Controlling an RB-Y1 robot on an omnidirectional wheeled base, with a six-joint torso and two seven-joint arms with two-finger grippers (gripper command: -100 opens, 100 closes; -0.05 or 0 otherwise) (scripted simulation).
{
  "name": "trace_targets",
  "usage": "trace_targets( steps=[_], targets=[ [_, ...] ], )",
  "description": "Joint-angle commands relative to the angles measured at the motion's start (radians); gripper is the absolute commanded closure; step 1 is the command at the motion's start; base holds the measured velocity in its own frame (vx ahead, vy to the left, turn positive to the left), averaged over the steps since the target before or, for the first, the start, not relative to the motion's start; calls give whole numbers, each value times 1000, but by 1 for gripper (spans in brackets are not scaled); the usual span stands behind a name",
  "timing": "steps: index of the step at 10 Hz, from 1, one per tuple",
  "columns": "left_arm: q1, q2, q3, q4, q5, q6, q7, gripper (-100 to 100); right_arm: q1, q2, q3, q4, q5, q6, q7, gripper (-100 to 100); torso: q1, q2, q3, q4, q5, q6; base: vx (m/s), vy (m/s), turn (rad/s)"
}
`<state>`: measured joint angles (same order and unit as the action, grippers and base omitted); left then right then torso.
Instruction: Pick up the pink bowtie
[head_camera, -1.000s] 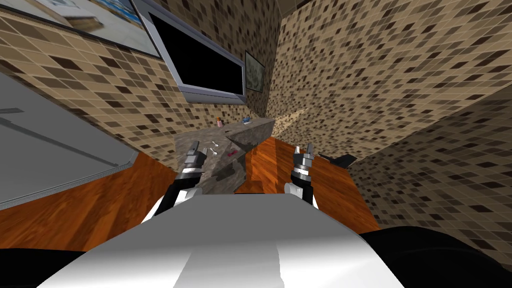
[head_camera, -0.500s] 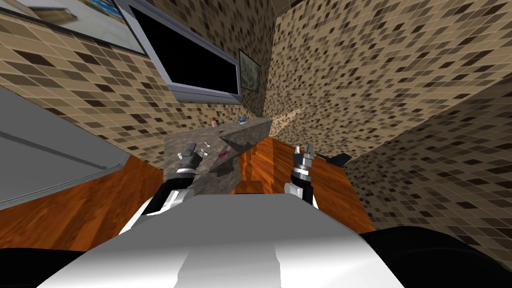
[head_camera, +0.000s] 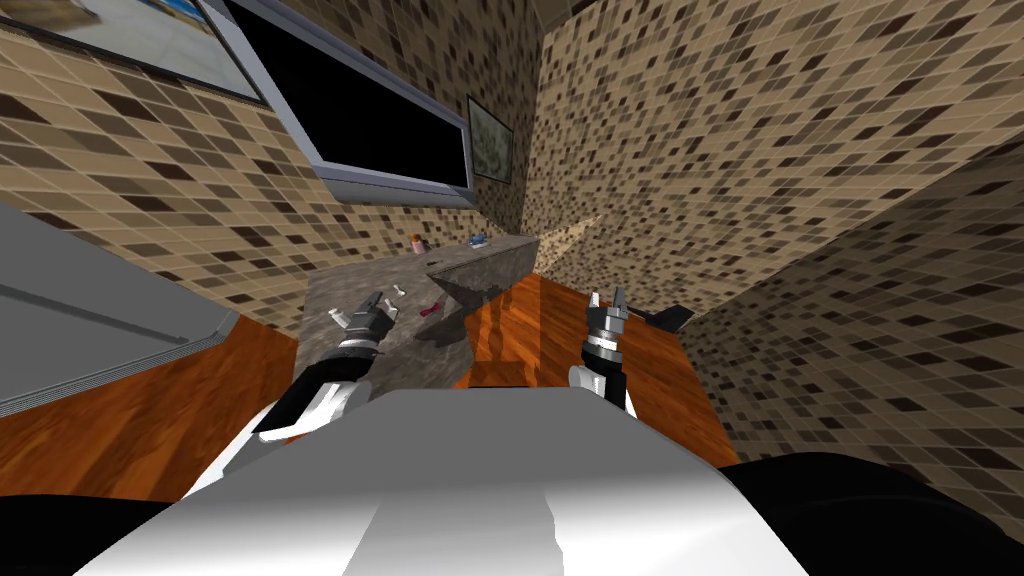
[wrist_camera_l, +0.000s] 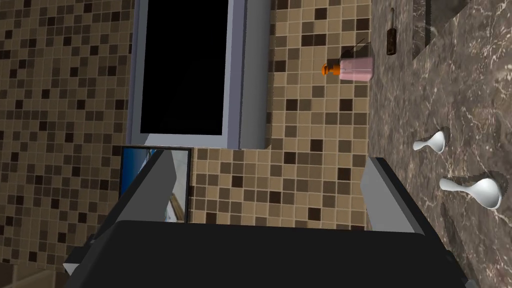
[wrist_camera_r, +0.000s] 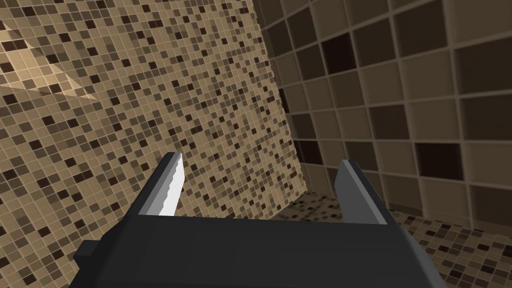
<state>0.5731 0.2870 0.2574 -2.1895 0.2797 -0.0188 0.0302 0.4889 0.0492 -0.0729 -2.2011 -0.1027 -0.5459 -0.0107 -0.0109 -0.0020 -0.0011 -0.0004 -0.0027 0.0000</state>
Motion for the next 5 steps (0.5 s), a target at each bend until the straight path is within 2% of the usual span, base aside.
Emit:
trace_targets(
  steps=[1, 2, 3, 4, 5],
  targets=[
    [5, 15, 31, 11, 25, 50, 18, -100, 0, 0, 0, 0, 0, 0, 0, 0, 0, 0, 0, 0, 0, 0, 56, -166, -34],
    [5, 15, 31, 11, 25, 59, 18, -100, 0, 0, 0, 0, 0, 0, 0, 0, 0, -1, -1, 0, 0, 0, 38, -105, -9],
    [10, 26, 57, 15, 45, 94, 33, -100, 0, 0, 0, 0, 0, 0, 0, 0, 4, 0, 0, 0, 1, 0, 37, -95, -40],
    [10, 26, 57, 15, 45, 108, 33, -100, 0, 0, 0, 0, 0, 0, 0, 0, 5, 0, 0, 0, 1, 0, 33, -89, -15],
    [14, 36, 83, 20, 65, 138, 48, -100, 0, 0, 0, 0, 0, 0, 0, 0, 5, 0, 0, 0, 1, 0, 35, -115, -34]
  ],
)
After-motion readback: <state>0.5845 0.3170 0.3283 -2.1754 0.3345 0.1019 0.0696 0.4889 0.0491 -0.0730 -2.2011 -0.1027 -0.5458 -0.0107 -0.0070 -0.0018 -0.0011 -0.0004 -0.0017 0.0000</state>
